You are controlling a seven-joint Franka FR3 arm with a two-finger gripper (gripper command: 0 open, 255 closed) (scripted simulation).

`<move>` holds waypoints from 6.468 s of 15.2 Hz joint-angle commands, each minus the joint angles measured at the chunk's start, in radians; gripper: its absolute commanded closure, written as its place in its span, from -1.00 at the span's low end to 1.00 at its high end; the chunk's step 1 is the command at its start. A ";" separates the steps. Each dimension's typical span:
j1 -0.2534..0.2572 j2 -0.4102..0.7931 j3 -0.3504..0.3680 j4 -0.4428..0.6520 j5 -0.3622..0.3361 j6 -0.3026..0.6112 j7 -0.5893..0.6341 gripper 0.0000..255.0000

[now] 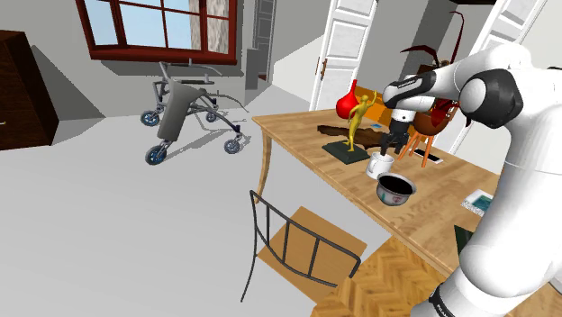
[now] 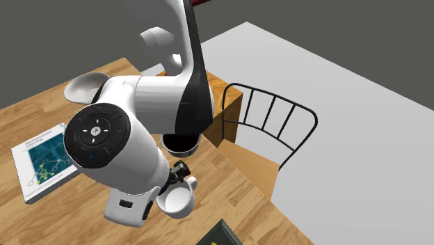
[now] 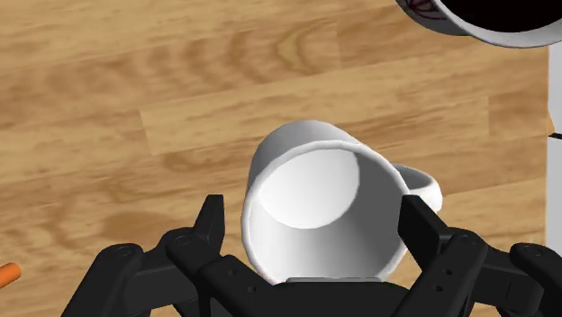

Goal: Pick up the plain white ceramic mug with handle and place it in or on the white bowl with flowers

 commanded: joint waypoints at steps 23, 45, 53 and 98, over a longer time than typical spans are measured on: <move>-0.057 0.145 0.007 0.053 0.061 0.073 -0.058 1.00; -0.049 0.069 -0.012 0.182 0.019 -0.124 -0.037 1.00; -0.053 0.054 -0.018 0.270 0.010 -0.225 -0.033 1.00; 0.039 -0.631 0.045 -0.548 -0.286 -0.032 0.229 1.00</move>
